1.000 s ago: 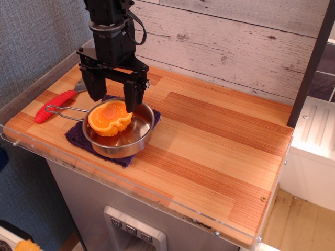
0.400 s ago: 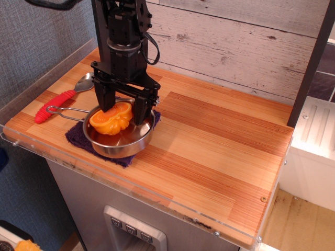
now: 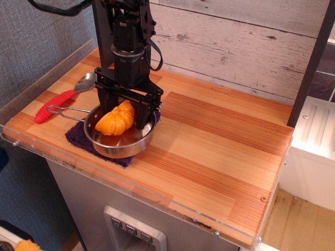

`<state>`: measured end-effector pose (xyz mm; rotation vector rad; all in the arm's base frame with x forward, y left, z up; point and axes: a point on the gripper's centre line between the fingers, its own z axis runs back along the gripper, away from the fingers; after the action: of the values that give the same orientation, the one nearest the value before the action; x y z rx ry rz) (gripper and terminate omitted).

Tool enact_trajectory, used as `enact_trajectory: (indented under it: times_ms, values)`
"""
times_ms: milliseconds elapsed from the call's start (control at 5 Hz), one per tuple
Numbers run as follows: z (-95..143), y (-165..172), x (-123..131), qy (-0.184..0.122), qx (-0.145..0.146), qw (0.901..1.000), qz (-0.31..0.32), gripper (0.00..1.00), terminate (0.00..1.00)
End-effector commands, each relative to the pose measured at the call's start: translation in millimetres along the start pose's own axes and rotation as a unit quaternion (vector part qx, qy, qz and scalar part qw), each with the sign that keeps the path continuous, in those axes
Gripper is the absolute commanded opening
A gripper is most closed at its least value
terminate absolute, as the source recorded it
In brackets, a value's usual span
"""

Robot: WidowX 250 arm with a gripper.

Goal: Place the orange behind the pot.

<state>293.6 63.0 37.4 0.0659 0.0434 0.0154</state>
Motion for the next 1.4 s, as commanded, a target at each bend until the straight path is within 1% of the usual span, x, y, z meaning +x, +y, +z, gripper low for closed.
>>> enact_trajectory:
  times_ms: [0, 200, 400, 600, 800, 1000, 1200]
  values:
    - [17.6, 8.8, -1.3, -0.028, -0.011, 0.9995, 0.009, 0.0, 0.0]
    - [53.0, 13.4, 0.0, -0.06, -0.03, 0.9977, 0.006, 0.0, 0.0]
    - [99.4, 31.3, 9.7, -0.105, -0.066, 0.9918, 0.031, 0.0, 0.0]
    - [113.0, 60.4, 29.5, -0.121, -0.062, 0.9881, 0.073, 0.0, 0.0]
    - [95.1, 72.4, 55.7, -0.109, -0.047, 0.9894, 0.084, 0.0, 0.0]
    - [71.4, 65.3, 74.1, -0.087, -0.036, 0.9929, 0.072, 0.0, 0.0]
    - [50.8, 64.1, 87.1, -0.075, -0.024, 0.9945, 0.07, 0.0, 0.0]
